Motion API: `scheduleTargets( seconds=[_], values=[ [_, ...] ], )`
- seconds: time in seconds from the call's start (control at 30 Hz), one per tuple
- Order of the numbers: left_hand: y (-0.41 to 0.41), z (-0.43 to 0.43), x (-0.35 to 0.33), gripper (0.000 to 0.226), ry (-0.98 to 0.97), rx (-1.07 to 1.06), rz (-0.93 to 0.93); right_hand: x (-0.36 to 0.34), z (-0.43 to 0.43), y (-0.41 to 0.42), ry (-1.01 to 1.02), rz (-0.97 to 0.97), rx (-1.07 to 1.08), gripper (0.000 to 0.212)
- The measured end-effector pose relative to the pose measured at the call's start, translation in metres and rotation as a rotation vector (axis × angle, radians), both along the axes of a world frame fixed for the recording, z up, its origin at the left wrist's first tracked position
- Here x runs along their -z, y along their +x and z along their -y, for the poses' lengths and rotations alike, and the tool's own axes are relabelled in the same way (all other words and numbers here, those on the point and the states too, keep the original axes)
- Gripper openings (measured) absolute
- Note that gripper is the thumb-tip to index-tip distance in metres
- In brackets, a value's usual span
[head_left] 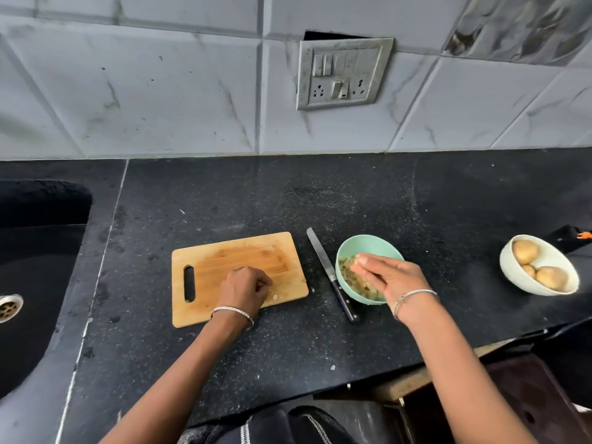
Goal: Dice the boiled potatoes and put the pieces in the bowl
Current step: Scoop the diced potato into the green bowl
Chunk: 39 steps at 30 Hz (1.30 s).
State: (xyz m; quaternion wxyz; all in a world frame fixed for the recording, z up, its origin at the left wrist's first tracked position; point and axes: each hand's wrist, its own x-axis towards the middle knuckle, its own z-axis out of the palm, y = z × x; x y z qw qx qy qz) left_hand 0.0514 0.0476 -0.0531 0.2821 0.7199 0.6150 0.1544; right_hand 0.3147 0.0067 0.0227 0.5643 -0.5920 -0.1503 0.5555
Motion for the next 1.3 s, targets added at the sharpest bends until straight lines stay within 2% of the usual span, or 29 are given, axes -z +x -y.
scheduleTargets(
  seconds=[0.07, 0.17, 0.27, 0.3, 0.37, 0.43, 0.5, 0.57, 0.67, 0.7, 0.8, 0.93, 1.03, 1.1, 1.2, 1.3],
  values=[
    [0.004, -0.002, 0.002, 0.02, -0.078, -0.053, 0.086, 0.001, -0.001, 0.018, -0.032, 0.117, -0.015, 0.017],
    [0.013, -0.007, -0.004, 0.015, -0.204, -0.136, 0.31, 0.003, -0.003, 0.033, -0.134, 0.29, -0.183, 0.017],
    [0.029, -0.008, -0.027, 0.014, -0.235, -0.161, 0.552, 0.009, -0.009, 0.037, -0.226, 0.442, -0.317, 0.024],
    [0.043, -0.009, -0.037, 0.012, -0.219, -0.117, 0.6, 0.011, -0.01, 0.044, -0.239, 0.549, -0.324, 0.026],
    [0.064, -0.01, -0.053, 0.008, -0.195, -0.01, 0.625, 0.017, -0.014, 0.044, -0.229, 0.849, -0.332, 0.034],
    [0.092, -0.011, -0.062, 0.006, -0.162, 0.079, 0.598, 0.016, -0.015, 0.042, -0.196, 1.074, -0.289, 0.025],
    [0.117, -0.015, -0.065, 0.005, -0.061, 0.132, 0.483, 0.011, -0.012, 0.036, -0.172, 1.267, -0.209, 0.011],
    [0.132, -0.017, -0.066, 0.014, 0.041, 0.197, 0.295, 0.01, -0.01, 0.034, -0.149, 1.384, -0.206, 0.006],
    [0.144, -0.015, -0.067, 0.03, 0.072, 0.295, 0.182, 0.015, -0.006, 0.037, -0.233, 1.387, -0.533, 0.021],
    [0.145, -0.014, -0.066, 0.029, 0.074, 0.292, 0.188, 0.016, -0.006, 0.038, -0.24, 1.392, -0.557, 0.023],
    [0.146, -0.012, -0.066, 0.038, 0.099, 0.259, 0.218, 0.015, -0.004, 0.04, -0.076, 1.436, -0.304, 0.019],
    [0.137, -0.005, -0.063, 0.044, 0.102, 0.269, 0.254, 0.013, -0.005, 0.032, -0.036, 1.445, -0.483, 0.025],
    [0.115, -0.007, -0.057, 0.038, 0.122, 0.183, 0.326, 0.005, -0.004, 0.021, 0.153, 1.445, -0.285, 0.02],
    [0.088, -0.011, -0.05, 0.035, 0.126, 0.114, 0.272, 0.001, -0.004, 0.005, 0.245, 1.369, -0.277, 0.02],
    [0.037, -0.01, -0.033, 0.027, 0.092, -0.047, 0.138, 0.01, -0.002, -0.027, 0.309, 1.297, -0.457, 0.019],
    [0.003, 0.0, -0.017, 0.018, 0.014, -0.133, 0.038, 0.036, -0.004, -0.056, 0.306, 1.372, -0.71, 0.022]
  ],
)
